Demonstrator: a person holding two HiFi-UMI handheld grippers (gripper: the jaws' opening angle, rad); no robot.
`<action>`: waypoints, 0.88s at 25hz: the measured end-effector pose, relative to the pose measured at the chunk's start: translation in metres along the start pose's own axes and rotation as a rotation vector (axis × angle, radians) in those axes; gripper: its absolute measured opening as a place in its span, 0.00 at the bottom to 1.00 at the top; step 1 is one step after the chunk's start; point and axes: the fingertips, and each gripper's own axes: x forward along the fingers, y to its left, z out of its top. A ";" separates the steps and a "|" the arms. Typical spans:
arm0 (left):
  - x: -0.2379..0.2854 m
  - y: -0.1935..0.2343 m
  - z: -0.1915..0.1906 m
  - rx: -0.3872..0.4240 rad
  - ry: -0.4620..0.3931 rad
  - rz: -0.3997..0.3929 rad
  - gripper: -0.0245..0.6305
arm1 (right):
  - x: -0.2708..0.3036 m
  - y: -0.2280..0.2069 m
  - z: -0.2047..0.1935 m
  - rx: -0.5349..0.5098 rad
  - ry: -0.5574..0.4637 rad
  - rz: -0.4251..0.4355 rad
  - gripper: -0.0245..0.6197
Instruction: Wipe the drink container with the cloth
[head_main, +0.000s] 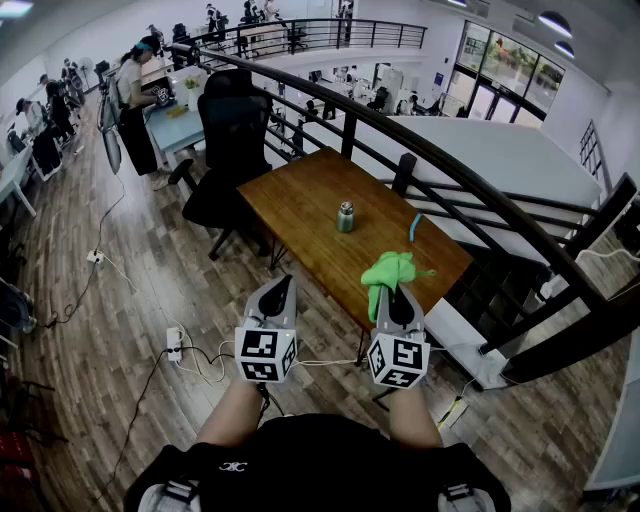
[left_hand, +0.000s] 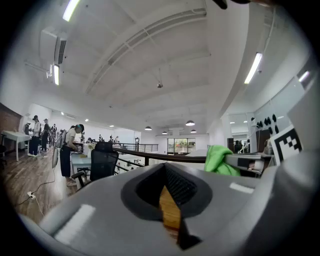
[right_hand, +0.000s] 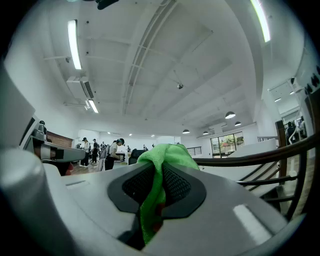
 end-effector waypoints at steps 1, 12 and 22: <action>0.000 -0.002 0.000 0.004 -0.001 0.001 0.11 | -0.001 -0.001 -0.001 -0.002 0.001 0.001 0.11; 0.002 0.006 -0.003 0.003 -0.005 0.020 0.11 | 0.004 0.009 -0.004 0.023 -0.003 0.037 0.11; -0.008 0.041 -0.010 -0.021 0.002 -0.006 0.11 | 0.005 0.043 -0.007 0.015 -0.008 -0.013 0.11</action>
